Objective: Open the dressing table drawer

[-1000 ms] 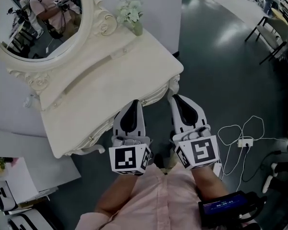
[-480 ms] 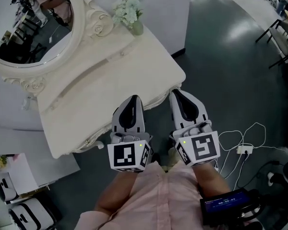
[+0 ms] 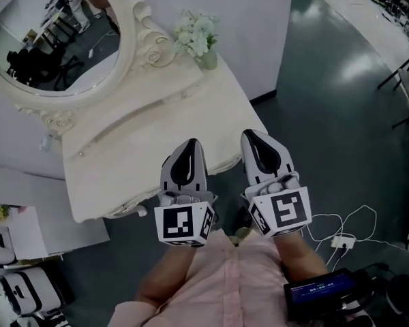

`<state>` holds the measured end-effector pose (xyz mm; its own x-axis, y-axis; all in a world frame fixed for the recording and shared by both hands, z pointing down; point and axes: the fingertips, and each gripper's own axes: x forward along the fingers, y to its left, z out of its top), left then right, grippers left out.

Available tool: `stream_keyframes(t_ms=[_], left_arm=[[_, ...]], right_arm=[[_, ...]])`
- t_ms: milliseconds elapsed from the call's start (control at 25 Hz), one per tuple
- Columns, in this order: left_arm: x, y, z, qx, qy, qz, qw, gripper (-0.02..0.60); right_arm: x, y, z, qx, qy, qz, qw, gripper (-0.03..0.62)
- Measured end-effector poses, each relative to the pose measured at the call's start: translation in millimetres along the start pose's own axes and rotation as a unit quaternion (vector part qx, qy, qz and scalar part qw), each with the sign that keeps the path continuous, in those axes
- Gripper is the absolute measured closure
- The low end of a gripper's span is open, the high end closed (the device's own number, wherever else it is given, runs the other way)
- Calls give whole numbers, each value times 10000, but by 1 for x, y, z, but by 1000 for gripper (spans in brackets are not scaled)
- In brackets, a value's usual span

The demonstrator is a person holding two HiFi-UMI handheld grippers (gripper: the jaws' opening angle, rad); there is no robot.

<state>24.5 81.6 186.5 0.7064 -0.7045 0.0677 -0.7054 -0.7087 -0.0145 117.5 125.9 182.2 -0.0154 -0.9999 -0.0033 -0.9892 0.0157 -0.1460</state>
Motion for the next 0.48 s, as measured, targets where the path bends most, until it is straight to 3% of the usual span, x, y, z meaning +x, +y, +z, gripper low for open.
stream_keyframes(t_ms=[480], left_arm=[[-6, 46, 16, 95, -281, 898, 9955, 560]], right_arm=[[52, 21, 13, -112, -160, 783, 9967, 574]])
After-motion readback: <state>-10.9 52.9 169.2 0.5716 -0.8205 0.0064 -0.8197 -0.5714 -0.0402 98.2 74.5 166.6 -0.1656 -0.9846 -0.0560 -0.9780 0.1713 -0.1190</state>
